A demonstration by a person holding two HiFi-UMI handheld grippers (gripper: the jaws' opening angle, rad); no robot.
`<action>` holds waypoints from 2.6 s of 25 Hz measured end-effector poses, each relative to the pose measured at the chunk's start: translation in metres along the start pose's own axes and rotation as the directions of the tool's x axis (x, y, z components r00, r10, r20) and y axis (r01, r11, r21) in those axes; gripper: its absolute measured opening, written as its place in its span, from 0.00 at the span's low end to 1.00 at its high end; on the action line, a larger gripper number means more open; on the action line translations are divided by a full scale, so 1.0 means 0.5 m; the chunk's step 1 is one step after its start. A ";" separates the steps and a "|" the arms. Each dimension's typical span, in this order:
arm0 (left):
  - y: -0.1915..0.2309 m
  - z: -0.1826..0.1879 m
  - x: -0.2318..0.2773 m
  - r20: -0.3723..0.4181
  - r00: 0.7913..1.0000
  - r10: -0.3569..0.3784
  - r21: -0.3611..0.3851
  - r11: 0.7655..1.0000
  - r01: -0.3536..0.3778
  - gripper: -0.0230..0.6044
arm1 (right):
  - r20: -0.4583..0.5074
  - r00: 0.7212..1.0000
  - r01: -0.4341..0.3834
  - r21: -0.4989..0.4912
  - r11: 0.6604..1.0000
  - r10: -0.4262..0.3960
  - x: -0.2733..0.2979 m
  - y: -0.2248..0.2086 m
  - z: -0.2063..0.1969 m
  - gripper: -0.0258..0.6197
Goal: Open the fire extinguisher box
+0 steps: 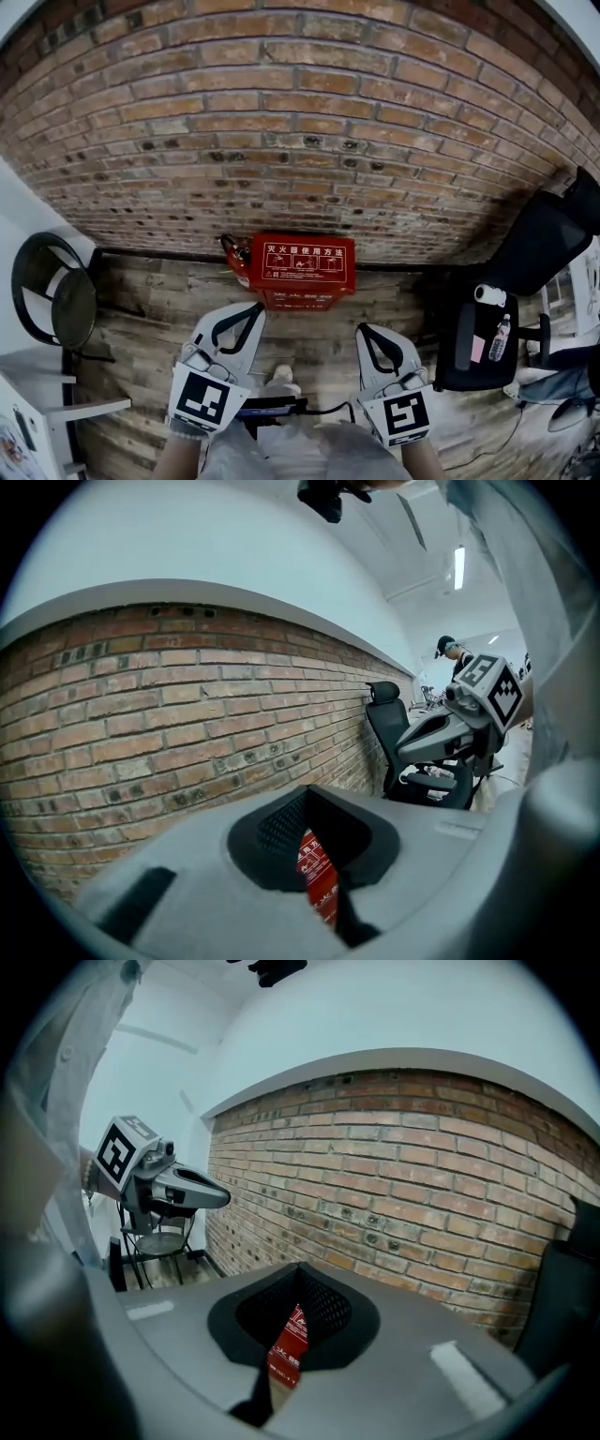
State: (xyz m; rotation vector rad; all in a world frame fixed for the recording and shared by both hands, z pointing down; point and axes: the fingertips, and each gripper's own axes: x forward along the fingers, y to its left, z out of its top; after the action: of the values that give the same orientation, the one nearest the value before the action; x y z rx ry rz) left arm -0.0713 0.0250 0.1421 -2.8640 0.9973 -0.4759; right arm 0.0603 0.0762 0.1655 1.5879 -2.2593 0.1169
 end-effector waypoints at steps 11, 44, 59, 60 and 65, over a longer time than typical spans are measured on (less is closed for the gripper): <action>0.104 -0.026 0.060 -0.010 1.000 -0.020 -0.011 1.000 0.020 0.03 | -0.028 1.000 0.012 -0.001 1.000 -0.012 0.109 -0.016 0.024 0.05; 0.108 -0.108 0.096 -0.130 0.991 0.020 -0.056 0.998 -0.028 0.03 | -0.107 0.984 -0.140 0.013 0.990 0.140 0.187 -0.021 -0.048 0.05; 0.067 -0.183 0.151 -0.179 0.984 -0.014 -0.076 0.997 0.001 0.03 | -0.162 0.967 -0.196 0.031 0.980 0.198 0.227 -0.056 -0.146 0.05; 0.066 -0.192 0.157 -0.183 0.983 -0.018 -0.078 0.997 0.003 0.03 | -0.170 0.964 -0.201 0.036 0.979 0.204 0.232 -0.055 -0.156 0.05; 0.059 -0.237 0.189 -0.194 0.981 -0.017 -0.109 0.994 -0.004 0.03 | -0.179 0.949 -0.258 0.034 0.966 0.260 0.259 -0.046 -0.206 0.05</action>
State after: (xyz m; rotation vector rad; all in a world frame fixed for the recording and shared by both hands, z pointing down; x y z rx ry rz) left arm -0.0559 -0.0525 0.2748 -2.9626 1.0743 -0.7374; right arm 0.0697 -0.0187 0.3025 1.2221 -2.3113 0.3308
